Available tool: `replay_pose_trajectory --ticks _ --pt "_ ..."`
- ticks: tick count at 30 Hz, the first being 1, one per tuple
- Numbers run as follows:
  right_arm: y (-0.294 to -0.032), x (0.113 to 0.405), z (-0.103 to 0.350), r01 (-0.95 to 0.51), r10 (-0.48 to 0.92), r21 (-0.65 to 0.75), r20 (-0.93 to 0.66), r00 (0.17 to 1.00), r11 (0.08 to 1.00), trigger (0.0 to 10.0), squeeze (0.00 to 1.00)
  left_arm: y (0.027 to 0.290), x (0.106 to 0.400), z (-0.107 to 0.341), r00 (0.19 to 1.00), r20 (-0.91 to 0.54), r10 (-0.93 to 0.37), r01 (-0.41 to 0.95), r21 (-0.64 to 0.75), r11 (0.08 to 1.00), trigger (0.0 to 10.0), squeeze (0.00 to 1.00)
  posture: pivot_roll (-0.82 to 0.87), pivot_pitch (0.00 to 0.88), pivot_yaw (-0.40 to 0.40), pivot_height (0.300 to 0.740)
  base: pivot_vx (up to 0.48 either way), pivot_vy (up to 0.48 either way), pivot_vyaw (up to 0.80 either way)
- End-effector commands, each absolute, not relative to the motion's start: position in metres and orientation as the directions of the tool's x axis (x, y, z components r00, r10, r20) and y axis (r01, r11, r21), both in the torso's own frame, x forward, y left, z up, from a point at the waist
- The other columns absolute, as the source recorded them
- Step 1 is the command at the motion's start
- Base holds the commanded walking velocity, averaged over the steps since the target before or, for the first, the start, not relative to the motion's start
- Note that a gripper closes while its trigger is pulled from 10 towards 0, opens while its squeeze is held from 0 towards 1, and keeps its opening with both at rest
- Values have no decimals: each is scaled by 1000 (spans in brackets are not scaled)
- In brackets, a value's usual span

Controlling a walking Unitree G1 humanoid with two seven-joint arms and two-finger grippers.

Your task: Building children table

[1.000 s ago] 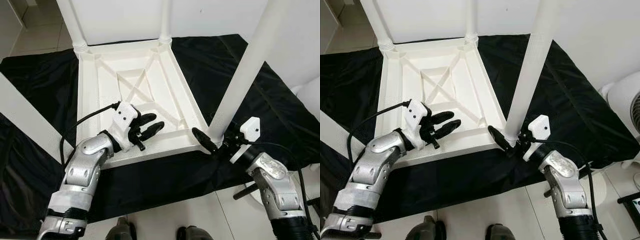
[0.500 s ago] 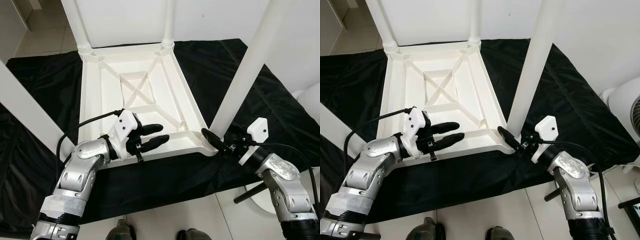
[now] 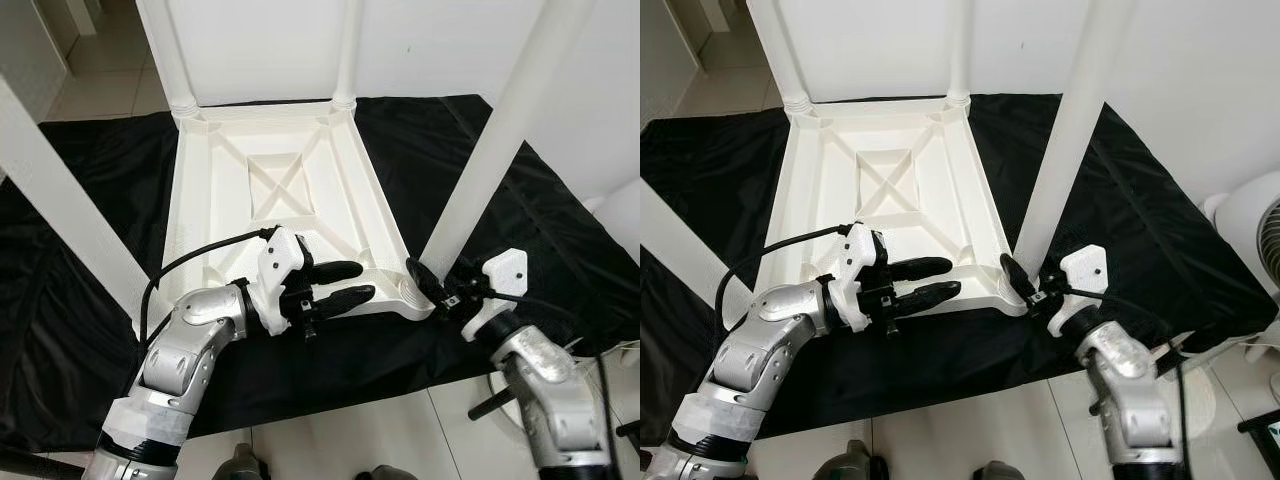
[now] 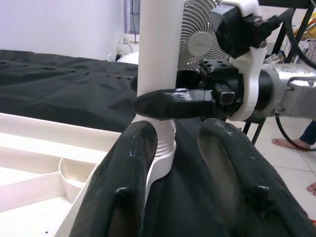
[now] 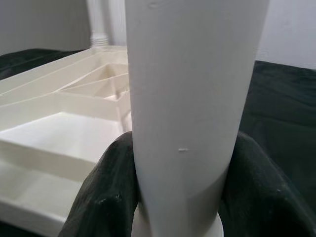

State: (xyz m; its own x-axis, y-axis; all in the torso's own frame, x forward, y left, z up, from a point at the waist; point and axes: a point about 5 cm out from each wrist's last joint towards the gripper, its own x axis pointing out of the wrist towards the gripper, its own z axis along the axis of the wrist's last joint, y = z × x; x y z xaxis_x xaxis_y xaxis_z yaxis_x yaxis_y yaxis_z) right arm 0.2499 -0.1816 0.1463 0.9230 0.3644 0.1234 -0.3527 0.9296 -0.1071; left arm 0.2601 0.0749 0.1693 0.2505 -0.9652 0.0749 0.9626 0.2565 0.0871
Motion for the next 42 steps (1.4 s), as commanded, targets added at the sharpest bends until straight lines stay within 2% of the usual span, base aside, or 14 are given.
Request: replay_pose_trajectory --ticks 1,2,8,15,20,22,23,25,28,31,33,38,39,42 --pt "-190 249 143 -276 287 -103 110 952 956 10000 0 73 261 170 268 79 -960 957 93 274 10000 0 -9 0 10 740 0 0 0" --pt "-189 249 138 -205 213 -75 104 972 976 10000 0 71 260 171 263 79 -962 957 105 270 10000 0 -8 0 7 740 0 0 0" --pt "-174 245 132 -24 24 2 97 995 1000 10000 0 71 262 171 283 64 -957 948 135 289 10000 0 -8 0 -1 740 0 0 0" --pt "-162 242 133 224 -228 51 86 970 973 10000 0 71 266 176 293 75 -953 940 158 301 10000 0 -4 12 2 740 0 0 0" --pt "-158 242 134 248 -251 47 89 964 968 10000 0 71 266 177 291 74 -954 940 164 300 10000 0 -4 12 2 740 0 0 0" --pt "-153 241 136 215 -220 65 95 971 974 10000 0 71 266 176 290 73 -954 940 163 299 10000 0 -10 22 9 740 0 0 0" --pt "-154 240 137 201 -208 71 101 973 977 10000 965 71 266 176 290 72 -954 940 164 298 10000 0 -10 22 9 740 0 0 0" --pt "-153 239 139 178 -187 87 111 976 980 10000 1000 72 266 175 292 71 -954 940 164 299 10000 0 -10 22 9 740 0 0 0" --pt "-154 237 145 136 -148 92 141 979 986 10000 1000 72 266 175 295 67 -953 938 169 302 10000 0 -11 27 6 740 0 0 0" --pt "-159 233 152 25 -36 64 168 985 998 10000 1000 72 266 174 298 66 -952 936 174 305 10000 0 -10 28 4 740 0 0 0" --pt "-164 232 155 -57 52 24 172 984 998 10000 0 71 266 174 298 67 -952 936 174 305 10000 0 -10 28 4 740 0 0 0" --pt "-169 232 157 -156 160 -34 169 973 987 10000 0 71 265 174 296 67 -953 937 175 303 10000 0 -12 26 4 740 0 0 0" --pt "-174 232 159 -245 255 -81 154 955 966 10000 0 70 265 174 293 68 -954 937 179 301 10000 0 -10 24 2 740 0 0 0" --pt "-185 238 156 -401 415 -142 84 906 905 10000 0 70 266 174 286 68 -956 937 188 294 10000 0 -13 19 -4 740 0 0 0"
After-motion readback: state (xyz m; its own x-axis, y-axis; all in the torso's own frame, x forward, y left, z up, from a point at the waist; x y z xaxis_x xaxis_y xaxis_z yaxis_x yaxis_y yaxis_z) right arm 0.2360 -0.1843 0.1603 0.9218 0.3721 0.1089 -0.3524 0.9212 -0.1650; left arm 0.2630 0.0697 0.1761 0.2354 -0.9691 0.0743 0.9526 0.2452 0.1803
